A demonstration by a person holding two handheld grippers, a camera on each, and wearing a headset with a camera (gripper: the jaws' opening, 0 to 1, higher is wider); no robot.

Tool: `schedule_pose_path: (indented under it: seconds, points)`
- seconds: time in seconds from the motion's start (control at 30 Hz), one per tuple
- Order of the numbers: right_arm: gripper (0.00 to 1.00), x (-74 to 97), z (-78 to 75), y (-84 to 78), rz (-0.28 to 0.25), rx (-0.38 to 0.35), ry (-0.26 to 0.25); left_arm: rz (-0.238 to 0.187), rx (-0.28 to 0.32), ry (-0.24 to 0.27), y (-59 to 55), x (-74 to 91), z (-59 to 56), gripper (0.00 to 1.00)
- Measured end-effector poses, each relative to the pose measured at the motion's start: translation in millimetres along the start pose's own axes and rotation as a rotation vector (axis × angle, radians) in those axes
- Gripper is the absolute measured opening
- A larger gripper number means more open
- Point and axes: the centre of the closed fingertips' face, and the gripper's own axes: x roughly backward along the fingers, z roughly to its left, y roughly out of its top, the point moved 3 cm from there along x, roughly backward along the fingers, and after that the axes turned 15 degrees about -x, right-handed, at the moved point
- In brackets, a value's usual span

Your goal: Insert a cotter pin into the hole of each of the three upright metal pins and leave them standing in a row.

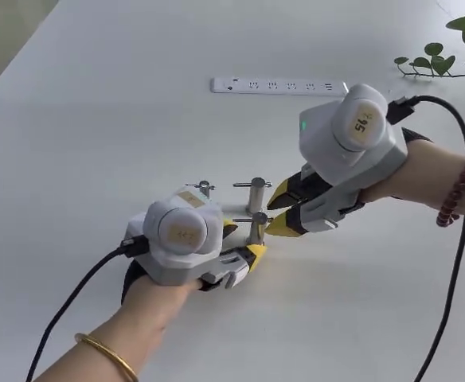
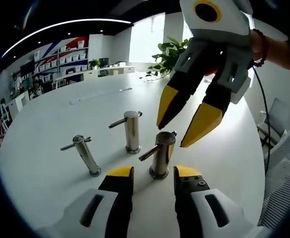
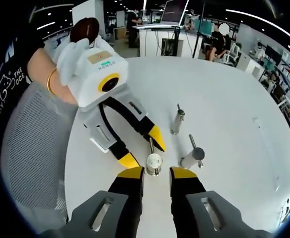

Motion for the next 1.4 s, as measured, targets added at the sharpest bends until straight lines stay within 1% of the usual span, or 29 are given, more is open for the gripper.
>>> schedule_pose_path:
  seconds: [0.1, 0.17, 0.37, 0.47, 0.5, 0.6, 0.73, 0.87, 1.07, 1.23, 1.4]
  points:
    - [0.17, -0.1, 1.3, 1.1, -0.004, -0.02, -0.003, 0.006, -0.001, -0.005, -0.1, 4.6, 1.5, 0.35]
    - [0.17, -0.4, 2.5, 2.2, -0.013, -0.047, -0.001, 0.015, 0.009, -0.008, 0.5, 10.9, 1.9, 0.39]
    - [0.19, -3.6, 5.0, 6.0, -0.042, -0.105, 0.005, 0.022, 0.013, 0.005, 0.1, 22.4, 3.9, 0.45]
    - [0.19, -6.1, 8.7, 10.2, -0.079, -0.119, 0.019, 0.023, 0.023, 0.016, 0.1, 28.6, 6.6, 0.48]
    - [0.19, -6.6, 9.1, 10.6, -0.081, -0.125, 0.019, 0.024, 0.033, 0.016, 0.2, 30.0, 7.0, 0.5]
    - [0.19, -10.2, 10.3, 11.1, -0.082, -0.123, 0.017, 0.017, 0.05, 0.019, 2.3, 37.3, 6.7, 0.53]
    - [0.19, -13.7, 10.4, 11.9, -0.092, -0.127, 0.018, 0.008, 0.053, 0.031, 5.2, 45.2, 6.4, 0.57]
    - [0.19, -16.0, 8.7, 14.5, -0.111, -0.121, 0.011, -0.009, 0.08, 0.062, 8.8, 53.6, 9.9, 0.6]
    - [0.17, -20.5, 4.9, 13.9, -0.116, -0.118, 0.009, -0.027, 0.098, 0.1, 10.9, 64.3, 15.6, 0.66]
    - [0.15, -22.9, 4.5, 12.6, -0.114, -0.11, 0.007, -0.049, 0.108, 0.123, 11.3, 69.9, 18.8, 0.69]
    - [0.12, -25.1, 5.3, 10.0, -0.102, -0.091, 0.003, -0.056, 0.115, 0.129, 10.5, 71.7, 19.6, 0.73]
